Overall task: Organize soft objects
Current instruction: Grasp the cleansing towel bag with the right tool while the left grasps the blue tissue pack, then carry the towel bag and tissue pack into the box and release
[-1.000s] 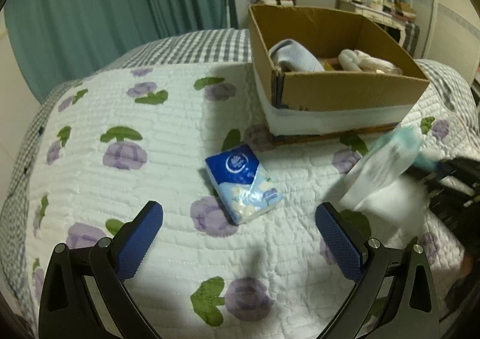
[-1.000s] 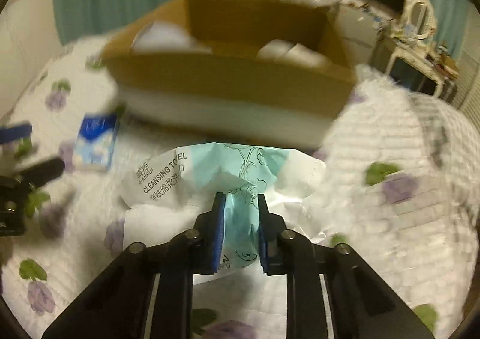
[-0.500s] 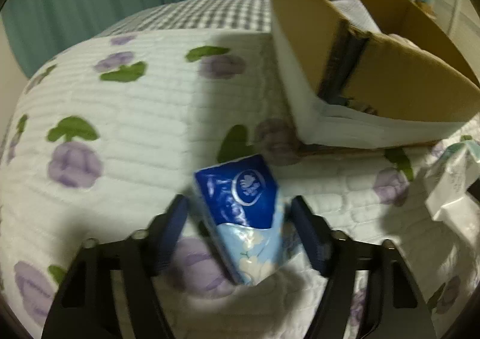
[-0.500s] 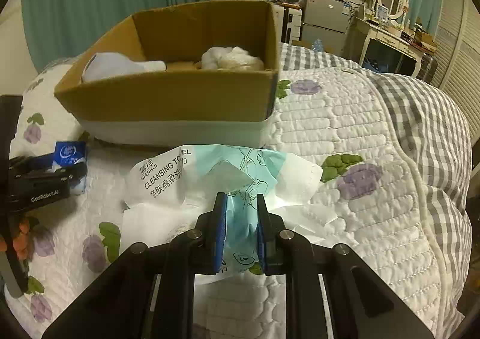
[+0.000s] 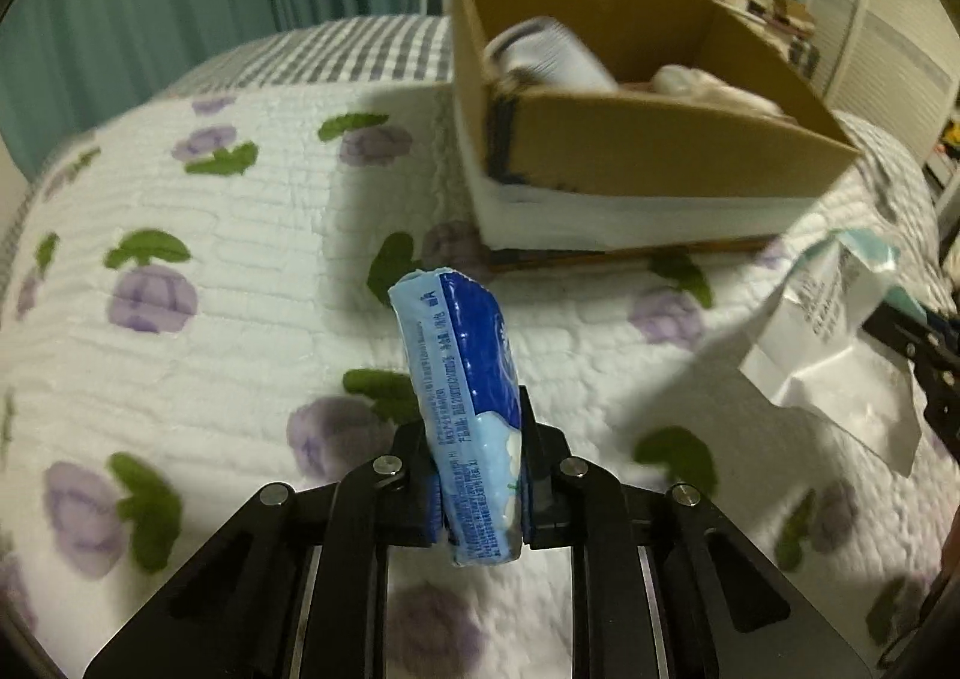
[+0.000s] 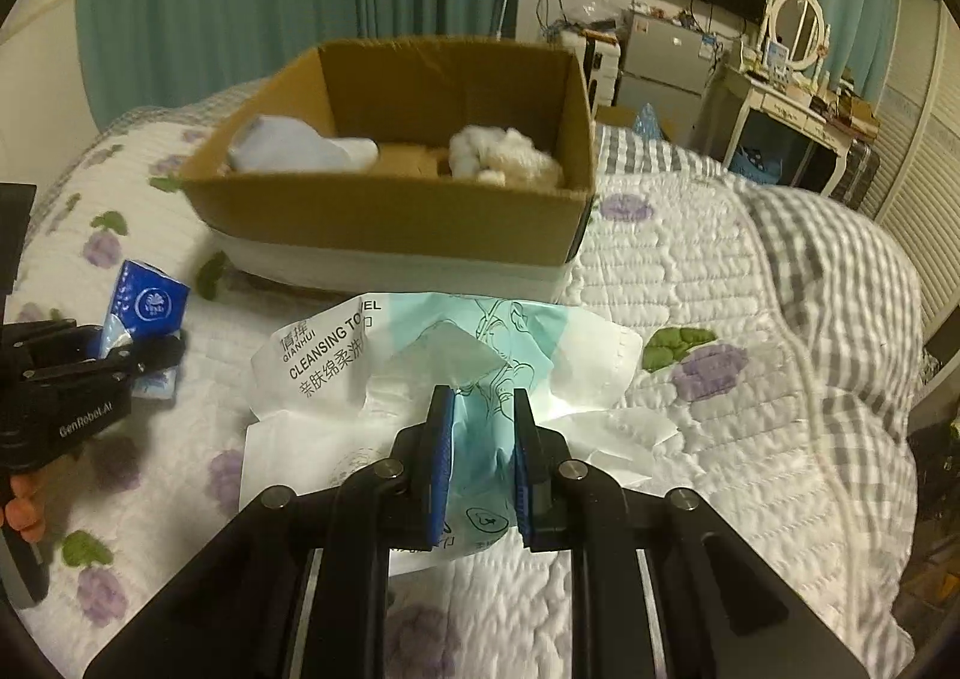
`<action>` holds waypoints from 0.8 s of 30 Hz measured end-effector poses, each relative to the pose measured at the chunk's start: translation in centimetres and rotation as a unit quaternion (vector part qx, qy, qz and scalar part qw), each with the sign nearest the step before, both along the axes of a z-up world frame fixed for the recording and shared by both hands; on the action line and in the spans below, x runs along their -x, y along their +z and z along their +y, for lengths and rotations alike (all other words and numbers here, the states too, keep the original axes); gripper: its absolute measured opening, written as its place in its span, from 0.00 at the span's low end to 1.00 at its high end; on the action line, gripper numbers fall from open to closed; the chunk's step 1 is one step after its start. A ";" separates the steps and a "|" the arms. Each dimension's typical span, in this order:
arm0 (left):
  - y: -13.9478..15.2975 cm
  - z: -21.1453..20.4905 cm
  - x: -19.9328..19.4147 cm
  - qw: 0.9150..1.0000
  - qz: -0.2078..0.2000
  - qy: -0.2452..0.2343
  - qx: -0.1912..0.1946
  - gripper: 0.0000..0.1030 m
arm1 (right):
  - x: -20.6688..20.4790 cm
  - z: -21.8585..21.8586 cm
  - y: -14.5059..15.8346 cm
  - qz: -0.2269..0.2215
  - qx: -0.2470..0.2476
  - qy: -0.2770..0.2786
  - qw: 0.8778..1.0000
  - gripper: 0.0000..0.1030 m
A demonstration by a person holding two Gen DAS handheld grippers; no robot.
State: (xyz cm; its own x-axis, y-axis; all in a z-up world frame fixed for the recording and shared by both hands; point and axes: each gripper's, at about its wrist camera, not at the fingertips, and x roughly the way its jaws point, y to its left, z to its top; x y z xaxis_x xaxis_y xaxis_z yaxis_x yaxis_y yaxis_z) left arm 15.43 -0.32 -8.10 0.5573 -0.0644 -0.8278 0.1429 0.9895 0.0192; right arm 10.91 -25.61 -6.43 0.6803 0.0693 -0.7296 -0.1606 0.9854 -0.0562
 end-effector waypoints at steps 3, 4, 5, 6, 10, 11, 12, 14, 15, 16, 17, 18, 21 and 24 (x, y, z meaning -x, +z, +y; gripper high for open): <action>2.1 -0.8 1.9 1.000 -0.015 -0.014 0.006 0.16 | 1.5 -0.3 1.6 -0.009 -0.003 0.005 1.000 0.16; 2.8 -1.0 2.4 1.000 -0.020 -0.018 0.006 0.16 | 1.8 -0.5 2.2 -0.012 -0.005 0.006 1.000 0.16; 3.8 -1.4 3.1 0.999 -0.028 -0.023 0.007 0.16 | 2.5 -0.7 3.0 -0.018 -0.007 0.006 1.000 0.16; 4.5 -1.7 3.5 0.999 -0.033 -0.027 0.008 0.16 | 3.0 -0.8 3.6 -0.023 -0.006 0.006 1.000 0.16; 8.0 -2.9 5.3 0.998 -0.053 -0.038 -0.005 0.16 | 5.1 -1.5 6.7 -0.048 -0.006 0.006 0.999 0.16; 8.7 -3.1 5.6 0.998 -0.056 -0.038 -0.004 0.16 | 5.6 -1.5 7.6 -0.055 -0.005 0.006 0.998 0.16; 9.6 -3.2 5.9 0.997 -0.060 -0.041 0.005 0.16 | 6.1 -1.6 8.7 -0.064 -0.003 0.007 0.998 0.16; 11.5 -3.5 6.4 0.996 -0.069 -0.045 0.022 0.16 | 6.8 -1.7 10.9 -0.084 0.000 0.009 0.996 0.16; 12.1 -3.5 6.5 0.996 -0.073 -0.045 0.023 0.16 | 6.9 -1.7 11.7 -0.090 0.001 0.011 0.996 0.16; 13.1 -3.7 6.5 0.995 -0.081 -0.047 0.022 0.16 | 6.8 -1.6 12.7 -0.097 0.003 0.014 0.995 0.16; 13.7 -3.8 6.4 0.995 -0.088 -0.049 0.023 0.16 | 6.8 -1.6 13.5 -0.103 0.005 0.017 0.995 0.16; 14.5 -3.9 6.2 0.994 -0.094 -0.051 0.025 0.16 | 6.6 -1.4 14.7 -0.112 0.006 0.019 0.994 0.16; 16.7 -4.5 5.2 0.992 -0.112 -0.058 0.031 0.16 | 5.5 -1.2 17.6 -0.132 0.005 0.026 0.991 0.16; 18.2 -4.7 3.6 0.990 -0.126 -0.060 0.035 0.16 | 3.6 -0.8 19.5 -0.146 0.005 0.030 0.989 0.16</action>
State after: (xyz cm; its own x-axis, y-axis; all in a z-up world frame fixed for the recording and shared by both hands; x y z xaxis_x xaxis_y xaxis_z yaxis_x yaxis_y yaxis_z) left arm 11.86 -5.06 10.06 0.7309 -0.1942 -0.6543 0.2579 0.9662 0.0014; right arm 7.29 -26.41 13.11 0.8570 0.1093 -0.5036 -0.1935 0.9740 -0.1179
